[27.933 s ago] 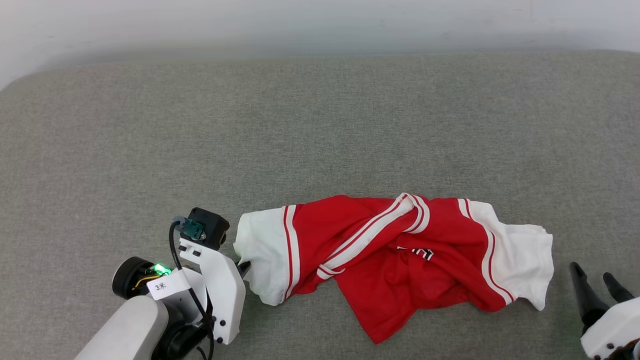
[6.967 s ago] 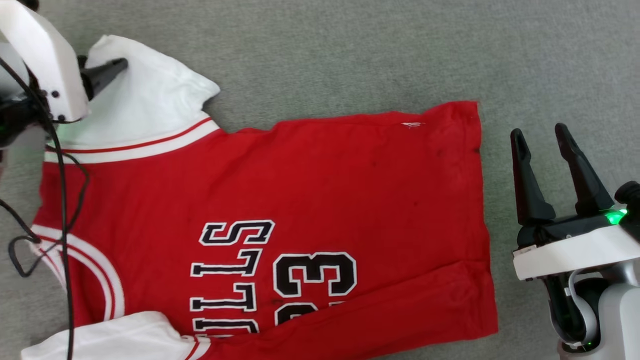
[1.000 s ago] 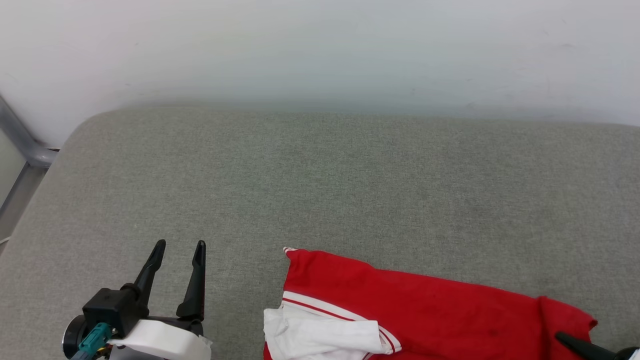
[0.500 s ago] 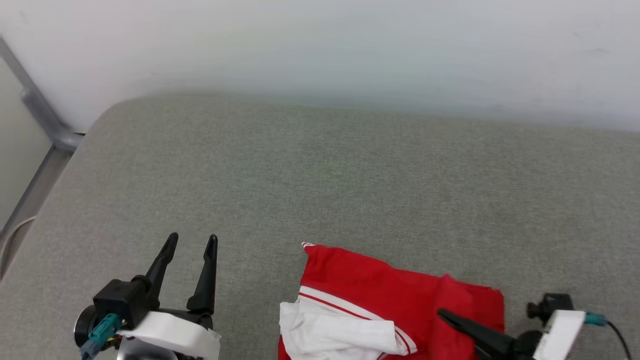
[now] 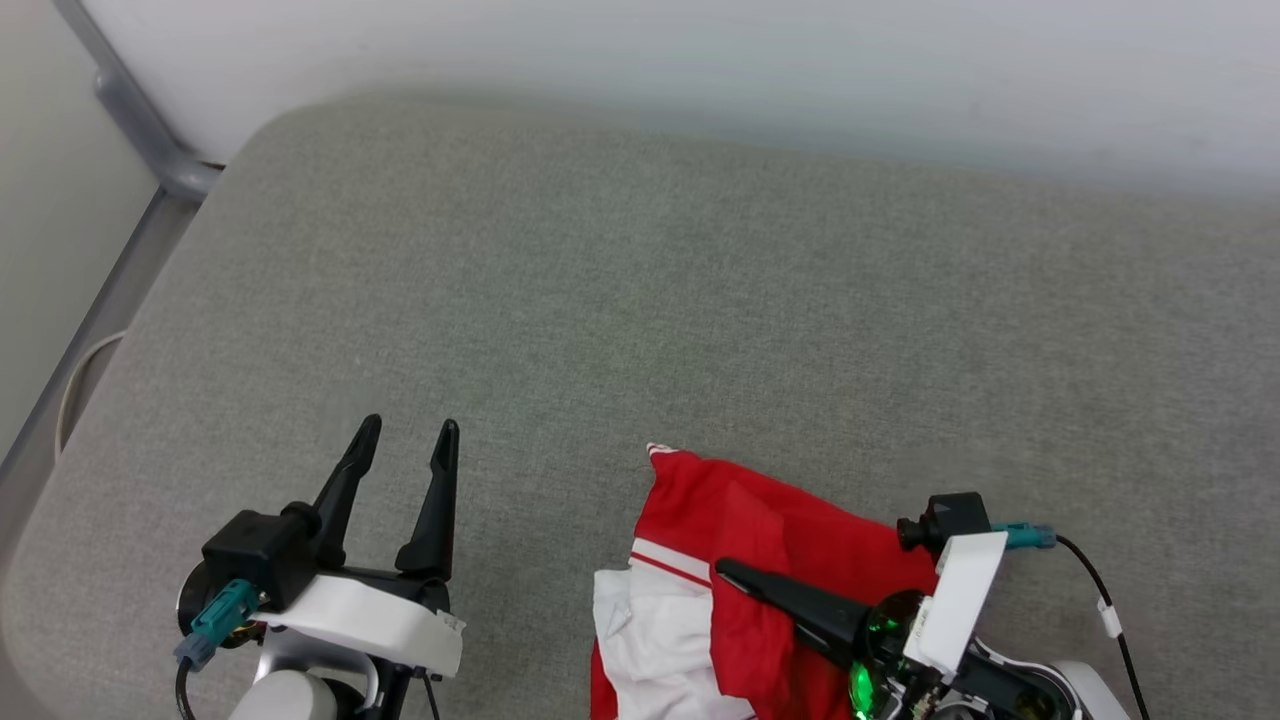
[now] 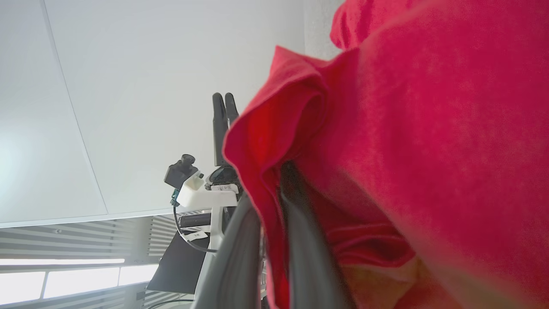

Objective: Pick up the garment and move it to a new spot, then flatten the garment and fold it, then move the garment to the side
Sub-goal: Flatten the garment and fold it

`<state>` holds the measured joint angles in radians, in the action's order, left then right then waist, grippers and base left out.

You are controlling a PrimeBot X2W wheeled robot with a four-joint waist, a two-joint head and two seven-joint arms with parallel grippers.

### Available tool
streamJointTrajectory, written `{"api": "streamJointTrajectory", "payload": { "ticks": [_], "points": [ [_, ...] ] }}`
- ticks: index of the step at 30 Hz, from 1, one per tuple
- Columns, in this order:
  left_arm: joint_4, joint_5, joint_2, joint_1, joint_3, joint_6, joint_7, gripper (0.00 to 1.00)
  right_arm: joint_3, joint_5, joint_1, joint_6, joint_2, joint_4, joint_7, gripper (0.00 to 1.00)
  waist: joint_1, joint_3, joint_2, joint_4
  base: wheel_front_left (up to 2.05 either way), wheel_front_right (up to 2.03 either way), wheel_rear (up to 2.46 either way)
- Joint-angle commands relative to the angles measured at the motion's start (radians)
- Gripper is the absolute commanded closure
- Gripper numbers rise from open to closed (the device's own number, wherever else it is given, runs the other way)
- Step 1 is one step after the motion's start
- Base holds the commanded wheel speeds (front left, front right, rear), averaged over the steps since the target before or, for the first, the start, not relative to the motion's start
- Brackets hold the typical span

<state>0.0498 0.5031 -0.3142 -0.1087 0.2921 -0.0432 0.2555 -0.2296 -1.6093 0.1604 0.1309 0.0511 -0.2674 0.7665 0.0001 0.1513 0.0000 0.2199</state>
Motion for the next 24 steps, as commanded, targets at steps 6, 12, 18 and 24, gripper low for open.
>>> {"api": "streamJointTrajectory", "payload": {
  "ticks": [6, 12, 18, 24],
  "points": [
    [0.032, -0.008, 0.028, -0.037, -0.012, 0.026, 0.009, 0.00, -0.065, 0.051, 0.046, -0.001, -0.001, -0.049, -0.076, 0.22, -0.0001, 0.051, 0.0000, 0.023, 0.00, 0.00, 0.00],
    [0.051, -0.022, 0.045, -0.046, -0.032, 0.044, 0.011, 0.00, -0.105, 0.056, 0.050, -0.001, 0.000, -0.121, -0.124, 0.00, -0.0001, 0.049, 0.0000, 0.019, 0.00, 0.00, 0.00],
    [0.058, -0.037, 0.059, -0.038, -0.050, 0.058, 0.011, 0.00, -0.130, 0.052, 0.060, -0.001, -0.001, -0.069, -0.157, 0.00, -0.0001, 0.036, 0.0000, 0.009, 0.00, 0.00, 0.00],
    [0.063, -0.052, 0.061, -0.018, -0.069, 0.067, 0.010, 0.00, -0.128, 0.147, 0.040, 0.000, 0.033, 0.111, -0.253, 0.00, -0.0001, 0.006, 0.0000, -0.015, 0.00, 0.00, 0.00]
  ]
}}
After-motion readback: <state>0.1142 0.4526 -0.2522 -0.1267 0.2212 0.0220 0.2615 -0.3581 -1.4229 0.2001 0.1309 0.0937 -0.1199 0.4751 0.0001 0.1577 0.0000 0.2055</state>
